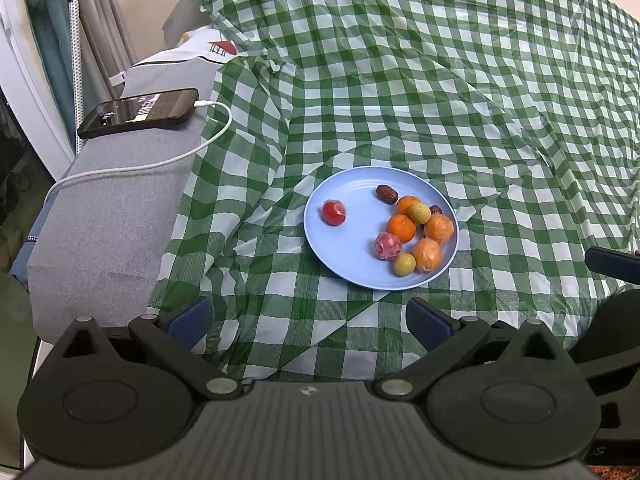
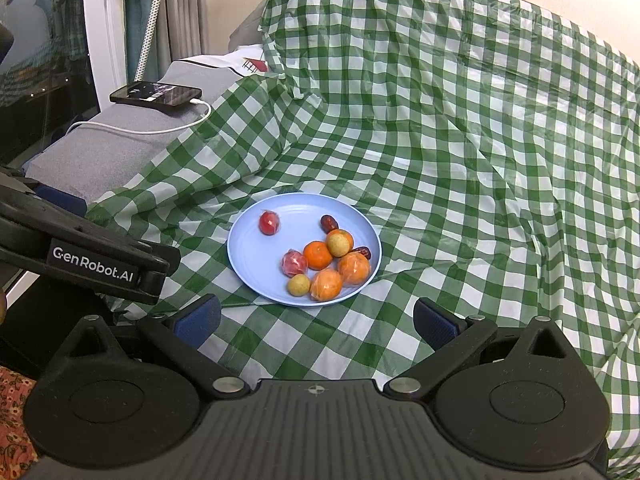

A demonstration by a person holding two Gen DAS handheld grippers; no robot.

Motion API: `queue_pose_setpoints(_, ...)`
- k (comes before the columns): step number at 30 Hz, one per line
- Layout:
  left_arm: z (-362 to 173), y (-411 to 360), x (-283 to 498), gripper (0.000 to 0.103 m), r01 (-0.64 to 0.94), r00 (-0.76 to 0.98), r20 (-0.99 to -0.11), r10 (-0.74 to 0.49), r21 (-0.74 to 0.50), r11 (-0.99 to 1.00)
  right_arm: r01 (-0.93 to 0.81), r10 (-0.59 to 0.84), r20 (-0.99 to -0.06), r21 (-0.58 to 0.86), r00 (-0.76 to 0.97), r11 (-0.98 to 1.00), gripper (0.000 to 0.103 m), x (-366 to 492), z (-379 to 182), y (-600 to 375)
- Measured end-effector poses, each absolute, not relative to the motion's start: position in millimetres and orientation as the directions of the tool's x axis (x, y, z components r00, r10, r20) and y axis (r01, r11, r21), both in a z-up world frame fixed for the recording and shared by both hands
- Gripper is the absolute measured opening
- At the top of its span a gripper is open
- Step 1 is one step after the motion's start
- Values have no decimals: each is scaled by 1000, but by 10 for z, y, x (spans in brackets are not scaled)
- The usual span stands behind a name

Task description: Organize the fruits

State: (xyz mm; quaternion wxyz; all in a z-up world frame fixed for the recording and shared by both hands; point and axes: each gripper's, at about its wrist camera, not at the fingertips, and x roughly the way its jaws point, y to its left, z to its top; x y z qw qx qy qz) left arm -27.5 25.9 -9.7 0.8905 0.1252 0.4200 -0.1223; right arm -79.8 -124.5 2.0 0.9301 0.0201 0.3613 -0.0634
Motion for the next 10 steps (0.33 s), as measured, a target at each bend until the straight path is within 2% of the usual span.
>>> queue_pose_setpoints(10,-93,258,-280,103,319,617,-779,-113,116,941,134,-105,-672,-9,733,991,102,-774,18,-1190)
